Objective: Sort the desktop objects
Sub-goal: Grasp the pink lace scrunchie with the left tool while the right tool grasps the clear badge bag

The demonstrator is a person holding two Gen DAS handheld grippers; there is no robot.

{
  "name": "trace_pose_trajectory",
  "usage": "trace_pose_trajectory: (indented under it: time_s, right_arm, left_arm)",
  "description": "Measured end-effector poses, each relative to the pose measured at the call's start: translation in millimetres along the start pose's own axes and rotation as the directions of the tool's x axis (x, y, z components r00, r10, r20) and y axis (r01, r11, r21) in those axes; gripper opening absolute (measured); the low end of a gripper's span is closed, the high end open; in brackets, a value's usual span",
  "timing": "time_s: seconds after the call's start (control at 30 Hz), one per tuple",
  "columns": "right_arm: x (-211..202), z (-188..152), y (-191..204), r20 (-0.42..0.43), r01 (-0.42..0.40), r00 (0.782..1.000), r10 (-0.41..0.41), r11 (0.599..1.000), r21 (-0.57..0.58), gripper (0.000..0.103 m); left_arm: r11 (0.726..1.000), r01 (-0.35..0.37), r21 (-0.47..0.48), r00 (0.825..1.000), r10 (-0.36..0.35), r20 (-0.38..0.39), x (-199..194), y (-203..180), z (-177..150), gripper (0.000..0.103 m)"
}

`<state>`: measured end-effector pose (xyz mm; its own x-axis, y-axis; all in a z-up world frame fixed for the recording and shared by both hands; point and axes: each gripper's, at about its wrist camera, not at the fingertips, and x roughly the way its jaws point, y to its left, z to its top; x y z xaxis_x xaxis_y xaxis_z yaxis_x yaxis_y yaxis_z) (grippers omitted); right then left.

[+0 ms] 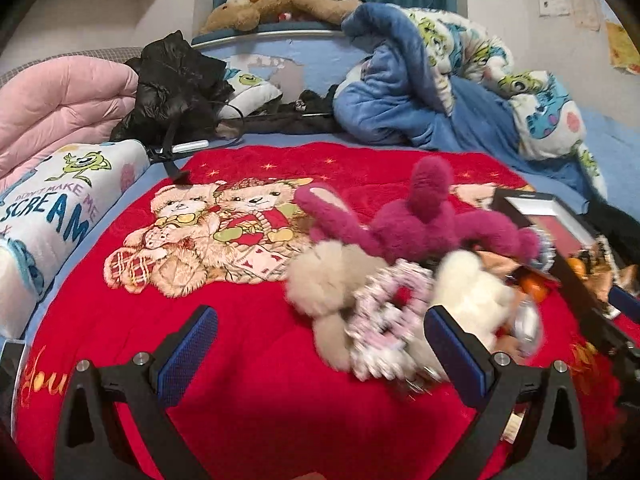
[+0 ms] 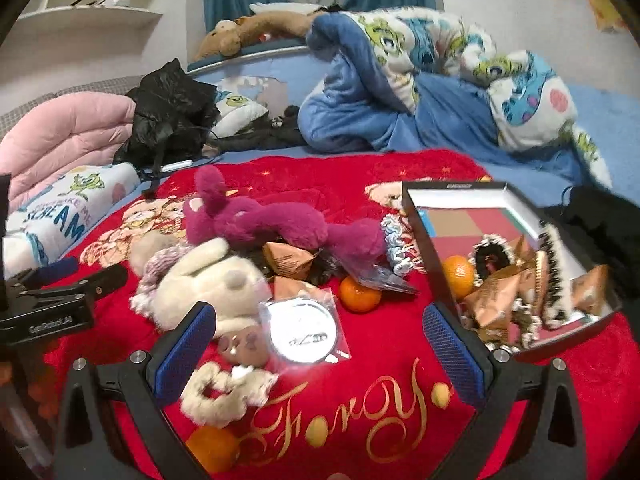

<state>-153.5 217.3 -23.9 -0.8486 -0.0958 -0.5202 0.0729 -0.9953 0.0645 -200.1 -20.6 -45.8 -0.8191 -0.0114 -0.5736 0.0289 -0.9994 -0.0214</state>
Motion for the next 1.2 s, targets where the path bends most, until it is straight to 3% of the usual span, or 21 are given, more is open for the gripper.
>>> trace_pose_trajectory:
  time_s: [0.23,0.4,0.6,1.0,1.07,1.13,1.2]
  right_arm:
    - [34.1,-4.3,-0.9,-0.058,-0.061,0.997,0.060,0.998,-0.013,0.103]
    - [51.7,-5.2,1.5,-0.105,-0.079,0.992,0.075,0.996,-0.035,0.103]
    - [78.2,-10.9,-6.0,-0.199,-0.101,0.975,0.100,0.995,0.007,0.103]
    - [81.5,-15.4,-10.1,-0.217,-0.147,0.964,0.151,0.988,0.036,0.103]
    - [81.2,-16.0,-11.0,-0.214,-0.154,0.964,0.160,0.987,0.043,0.099]
    - [78.1,-16.9,-10.1,-0.204,-0.181,0.961,0.186,0.983,0.042,0.082]
    - [74.7,-17.7,-6.4,-0.193,-0.206,0.959,0.208,0.978,0.029,0.072]
  left_arm:
    - [0.997,-0.057,0.056,0.997,0.060,-0.047,40.0,-1.1,2.1,0.103]
    - [0.995,-0.040,0.096,0.995,0.048,-0.092,58.8,-8.1,-0.7,0.103]
    - [0.999,-0.008,0.054,0.992,0.015,-0.128,72.8,-0.2,-1.9,0.103]
    - [1.000,0.012,0.017,0.984,-0.009,-0.176,87.5,5.4,-7.0,0.103]
    - [1.000,0.014,0.013,0.985,-0.011,-0.174,86.5,6.7,-7.4,0.103]
    - [1.000,0.015,0.003,0.985,-0.014,-0.172,85.7,7.9,-7.9,0.103]
    - [1.000,0.021,-0.002,0.986,-0.021,-0.165,83.7,9.0,-8.4,0.100]
